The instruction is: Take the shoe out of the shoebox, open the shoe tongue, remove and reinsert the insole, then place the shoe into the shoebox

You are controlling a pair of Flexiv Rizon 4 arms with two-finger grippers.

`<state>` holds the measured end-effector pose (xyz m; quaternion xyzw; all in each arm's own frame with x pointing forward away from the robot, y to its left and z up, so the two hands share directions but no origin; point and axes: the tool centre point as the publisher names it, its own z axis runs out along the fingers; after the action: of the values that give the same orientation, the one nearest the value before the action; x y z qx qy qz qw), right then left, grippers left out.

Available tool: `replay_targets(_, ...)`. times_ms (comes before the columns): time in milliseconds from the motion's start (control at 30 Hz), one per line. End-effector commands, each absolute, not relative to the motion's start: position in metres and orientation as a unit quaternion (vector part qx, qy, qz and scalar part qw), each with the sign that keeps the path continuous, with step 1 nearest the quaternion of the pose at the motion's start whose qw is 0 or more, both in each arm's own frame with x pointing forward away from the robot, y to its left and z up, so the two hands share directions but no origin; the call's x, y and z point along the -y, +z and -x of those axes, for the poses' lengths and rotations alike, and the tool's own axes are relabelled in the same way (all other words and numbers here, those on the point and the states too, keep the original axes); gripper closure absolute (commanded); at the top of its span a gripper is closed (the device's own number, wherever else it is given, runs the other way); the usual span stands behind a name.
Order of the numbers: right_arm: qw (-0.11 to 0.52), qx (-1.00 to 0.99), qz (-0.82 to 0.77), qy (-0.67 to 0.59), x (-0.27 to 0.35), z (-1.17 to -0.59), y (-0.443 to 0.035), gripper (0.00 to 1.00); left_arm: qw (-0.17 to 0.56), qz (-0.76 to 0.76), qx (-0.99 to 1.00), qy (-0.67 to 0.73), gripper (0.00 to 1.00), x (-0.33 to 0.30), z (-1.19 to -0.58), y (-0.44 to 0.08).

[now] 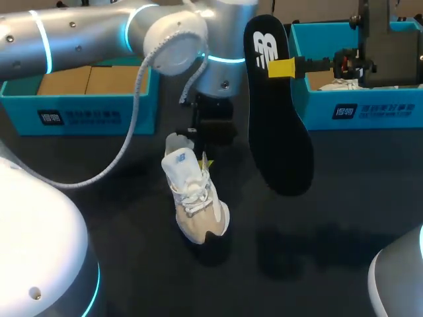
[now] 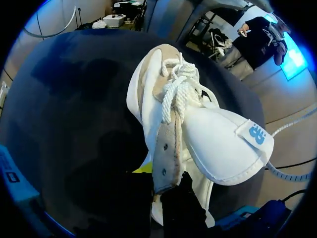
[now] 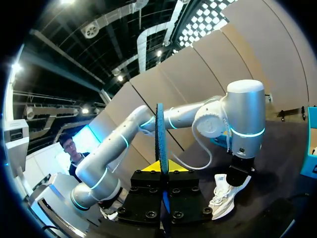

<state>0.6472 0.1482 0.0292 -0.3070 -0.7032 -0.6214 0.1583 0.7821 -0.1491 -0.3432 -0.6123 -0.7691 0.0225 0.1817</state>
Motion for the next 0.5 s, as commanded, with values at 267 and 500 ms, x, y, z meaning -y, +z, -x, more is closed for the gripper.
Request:
replay_targets(267,0.159,0.704,0.308,-0.62,-0.152,-0.65,0.03,1.0,0.223,0.642,0.733,-0.022,1.0,0.184,-0.784,-0.351)
replay_targets(500,0.159,0.704,0.308,-0.62,-0.152,-0.65,0.03,1.0,0.221,0.662,0.715,-0.046,1.0,0.198,-0.781,-0.357)
